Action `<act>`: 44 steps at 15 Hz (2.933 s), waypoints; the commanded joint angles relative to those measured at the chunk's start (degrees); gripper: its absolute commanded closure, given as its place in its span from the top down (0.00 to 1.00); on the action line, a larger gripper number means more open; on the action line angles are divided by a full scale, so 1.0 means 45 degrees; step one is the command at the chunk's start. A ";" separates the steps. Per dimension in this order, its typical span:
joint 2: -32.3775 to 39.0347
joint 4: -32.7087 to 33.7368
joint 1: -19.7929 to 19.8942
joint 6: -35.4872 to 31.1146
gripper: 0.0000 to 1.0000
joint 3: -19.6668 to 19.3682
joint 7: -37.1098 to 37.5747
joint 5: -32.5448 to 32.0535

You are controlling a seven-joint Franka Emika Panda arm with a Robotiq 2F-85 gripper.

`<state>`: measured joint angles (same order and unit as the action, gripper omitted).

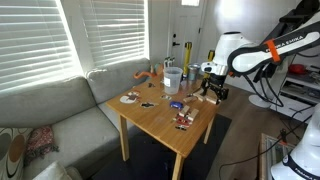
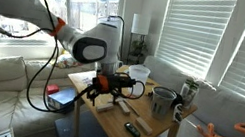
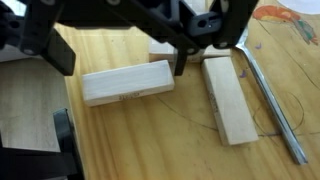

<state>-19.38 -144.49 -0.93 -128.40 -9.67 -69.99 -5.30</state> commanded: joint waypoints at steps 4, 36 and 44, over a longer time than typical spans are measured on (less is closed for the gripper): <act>-0.0232 -0.0019 0.0141 0.0256 1.00 0.0049 -0.0411 -0.0153; -0.1970 0.0750 -0.0840 0.2917 0.59 0.1431 -0.1041 -0.0106; -0.0437 0.1644 -0.2506 0.1888 0.59 0.2197 -0.1217 0.0539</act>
<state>-25.13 -139.50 -10.96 -118.33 -0.38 -74.68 -4.54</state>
